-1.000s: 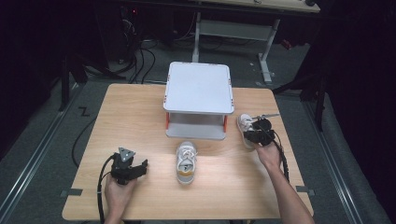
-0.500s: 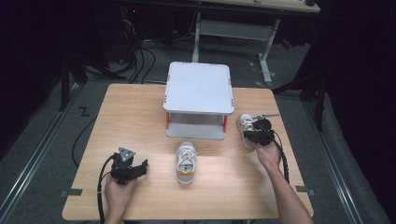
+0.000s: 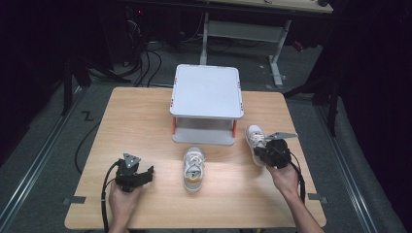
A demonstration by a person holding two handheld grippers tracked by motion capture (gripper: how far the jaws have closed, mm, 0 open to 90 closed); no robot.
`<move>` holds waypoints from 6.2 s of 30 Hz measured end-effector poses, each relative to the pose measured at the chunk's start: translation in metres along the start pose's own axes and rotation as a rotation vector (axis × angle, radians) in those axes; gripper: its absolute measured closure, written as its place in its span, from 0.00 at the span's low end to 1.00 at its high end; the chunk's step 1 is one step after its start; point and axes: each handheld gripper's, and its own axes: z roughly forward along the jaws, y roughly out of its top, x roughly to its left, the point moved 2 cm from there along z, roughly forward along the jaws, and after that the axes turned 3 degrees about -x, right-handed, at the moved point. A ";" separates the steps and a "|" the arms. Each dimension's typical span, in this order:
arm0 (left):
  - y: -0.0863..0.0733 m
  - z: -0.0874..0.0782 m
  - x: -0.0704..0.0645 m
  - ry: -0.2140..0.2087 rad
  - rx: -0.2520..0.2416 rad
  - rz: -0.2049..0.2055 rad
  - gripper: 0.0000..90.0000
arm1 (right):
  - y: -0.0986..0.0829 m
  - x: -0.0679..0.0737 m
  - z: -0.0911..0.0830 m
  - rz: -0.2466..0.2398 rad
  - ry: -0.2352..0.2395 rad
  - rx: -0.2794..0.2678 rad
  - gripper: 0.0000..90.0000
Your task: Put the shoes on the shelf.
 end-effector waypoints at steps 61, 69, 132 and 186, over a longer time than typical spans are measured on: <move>0.000 0.000 0.000 0.000 0.000 0.002 0.32 | -0.007 0.145 0.045 -0.067 0.233 0.039 0.73; 0.000 0.000 0.000 0.001 -0.001 -0.002 0.32 | -0.009 0.131 0.026 -0.027 0.275 -0.068 0.59; 0.071 -0.031 -0.156 -0.311 0.135 0.066 0.36 | -0.075 -0.017 0.036 0.120 -0.183 -0.081 0.43; 0.074 0.005 -0.187 -0.173 0.138 0.024 0.73 | -0.075 -0.015 0.037 0.102 -0.202 -0.074 0.44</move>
